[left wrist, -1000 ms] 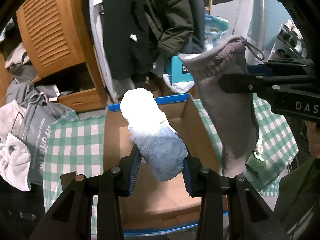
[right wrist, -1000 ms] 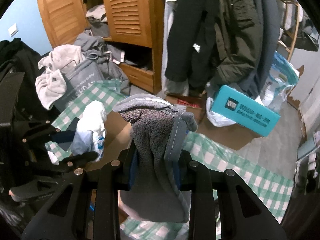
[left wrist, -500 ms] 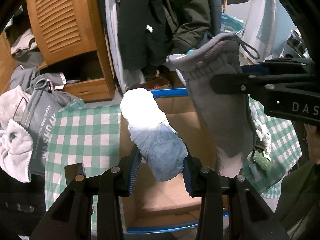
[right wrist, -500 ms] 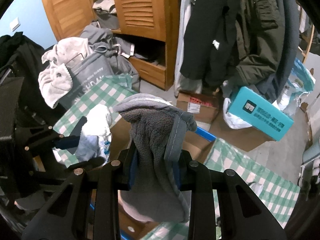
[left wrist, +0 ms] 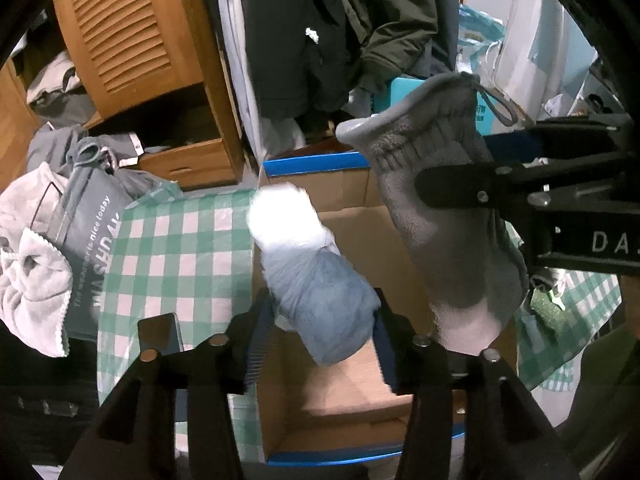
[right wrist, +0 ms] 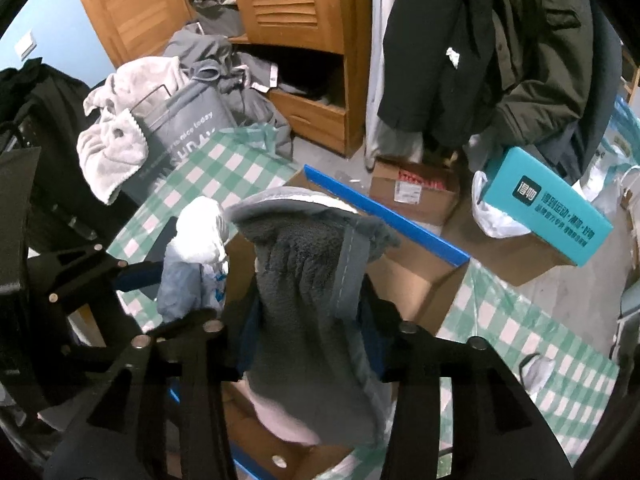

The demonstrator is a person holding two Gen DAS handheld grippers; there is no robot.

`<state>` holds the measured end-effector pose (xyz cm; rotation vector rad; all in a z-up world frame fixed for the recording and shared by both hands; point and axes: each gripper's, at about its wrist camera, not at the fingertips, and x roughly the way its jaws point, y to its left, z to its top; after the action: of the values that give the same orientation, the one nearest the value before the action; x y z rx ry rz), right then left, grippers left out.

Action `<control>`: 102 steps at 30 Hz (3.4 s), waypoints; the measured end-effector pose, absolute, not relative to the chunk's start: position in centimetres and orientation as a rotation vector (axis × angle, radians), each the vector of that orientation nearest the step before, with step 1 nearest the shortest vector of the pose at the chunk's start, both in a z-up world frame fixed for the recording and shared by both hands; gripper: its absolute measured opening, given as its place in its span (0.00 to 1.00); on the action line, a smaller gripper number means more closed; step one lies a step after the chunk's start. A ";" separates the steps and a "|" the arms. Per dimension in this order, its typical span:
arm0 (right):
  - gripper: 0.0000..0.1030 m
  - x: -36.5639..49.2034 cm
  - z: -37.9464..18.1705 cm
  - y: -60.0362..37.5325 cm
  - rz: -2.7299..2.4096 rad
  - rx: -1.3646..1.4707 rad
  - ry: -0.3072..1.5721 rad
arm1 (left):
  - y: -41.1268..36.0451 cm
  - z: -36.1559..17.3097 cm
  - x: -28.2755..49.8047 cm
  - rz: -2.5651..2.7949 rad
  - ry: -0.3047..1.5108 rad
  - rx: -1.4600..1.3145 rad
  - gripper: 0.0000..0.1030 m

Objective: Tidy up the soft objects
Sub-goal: 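Open both tools to drop the mitten and rolled sock into the box, then move both tools back over the remaining sock pile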

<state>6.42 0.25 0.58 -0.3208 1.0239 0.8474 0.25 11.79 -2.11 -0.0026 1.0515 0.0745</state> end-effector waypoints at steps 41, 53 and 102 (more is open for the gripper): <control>0.71 8.2 -0.2 -9.8 0.697 -0.257 1.050 | 5.4 -1.8 2.1 0.004 1.070 0.061 0.70; 0.74 8.9 -1.1 -15.2 0.629 -0.236 1.063 | 1.8 -2.8 3.5 -0.044 1.114 0.041 0.70; 0.75 18.9 -11.3 -28.3 0.393 -0.161 1.250 | -9.5 -8.9 14.0 -0.161 1.242 0.090 0.70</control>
<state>18.90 -28.27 -11.35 -0.1613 1.2501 0.3927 14.03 -9.46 -8.90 0.0900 1.2419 -0.1614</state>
